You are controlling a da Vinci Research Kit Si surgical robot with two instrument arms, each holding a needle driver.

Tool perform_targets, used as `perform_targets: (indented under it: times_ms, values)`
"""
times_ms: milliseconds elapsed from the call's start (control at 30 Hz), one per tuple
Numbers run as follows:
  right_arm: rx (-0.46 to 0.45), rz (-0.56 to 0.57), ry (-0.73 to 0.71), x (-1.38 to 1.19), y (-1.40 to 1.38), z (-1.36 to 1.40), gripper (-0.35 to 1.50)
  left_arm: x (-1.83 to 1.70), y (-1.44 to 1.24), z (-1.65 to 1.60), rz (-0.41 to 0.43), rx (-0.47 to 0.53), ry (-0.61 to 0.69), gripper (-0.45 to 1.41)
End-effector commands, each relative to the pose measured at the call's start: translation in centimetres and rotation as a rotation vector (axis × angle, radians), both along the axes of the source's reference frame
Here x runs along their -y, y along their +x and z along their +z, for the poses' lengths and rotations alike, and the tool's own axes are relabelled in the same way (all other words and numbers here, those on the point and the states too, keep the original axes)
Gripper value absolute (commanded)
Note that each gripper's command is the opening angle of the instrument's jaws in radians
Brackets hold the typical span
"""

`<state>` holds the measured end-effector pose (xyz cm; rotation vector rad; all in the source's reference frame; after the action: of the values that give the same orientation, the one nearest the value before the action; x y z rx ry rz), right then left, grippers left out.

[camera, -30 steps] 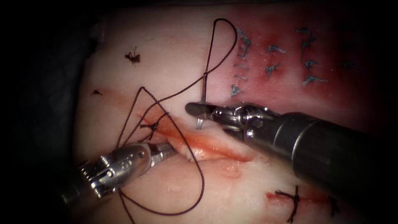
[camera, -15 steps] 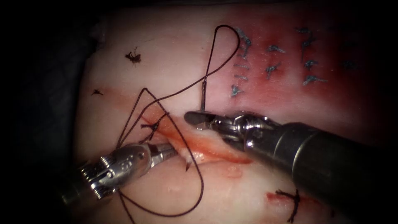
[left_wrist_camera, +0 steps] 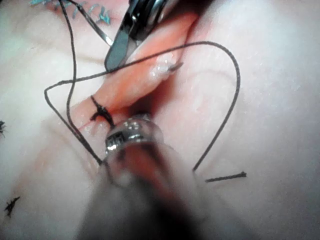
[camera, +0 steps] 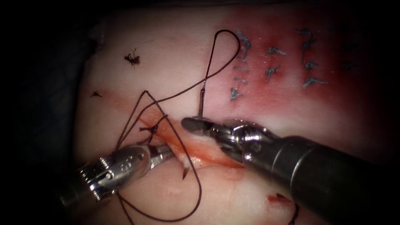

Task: Wound Closure
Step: Throw the needle through the top of the cut.

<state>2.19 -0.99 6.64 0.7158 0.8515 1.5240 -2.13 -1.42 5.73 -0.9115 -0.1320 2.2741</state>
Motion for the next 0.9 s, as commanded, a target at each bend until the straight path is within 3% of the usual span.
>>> perform_targets:
  times_ms: [33,67,100,167,433,767,900]
  values:
    - [0.013,-0.007,-0.048,-0.11,0.01,0.12,0.58,-0.03,-0.04,0.05,-0.001,0.003,-0.004,-0.35]
    - [0.013,-0.025,-0.137,-0.19,-0.03,0.18,1.01,-0.03,-0.03,0.04,0.005,0.003,-0.008,-0.35]
    - [0.013,-0.025,-0.137,-0.19,-0.03,0.18,1.01,-0.03,-0.03,0.04,0.005,0.003,-0.008,-0.35]
    - [0.033,0.004,-0.238,-0.36,-0.11,0.28,1.22,-0.03,-0.03,0.04,0.005,0.003,-0.007,-0.35]
    - [0.078,-0.053,-0.52,-0.79,-0.4,0.45,1.37,-0.02,-0.02,0.02,0.01,0.003,-0.01,-0.35]
    - [0.039,-0.084,-0.605,-1.0,-0.4,0.22,1.38,-0.02,-0.03,0.02,0.007,0.003,-0.011,-0.35]
    - [0.023,-0.094,-0.62,-1.09,-0.35,0.14,1.17,-0.01,-0.04,0.01,0.006,0.003,-0.011,-0.35]
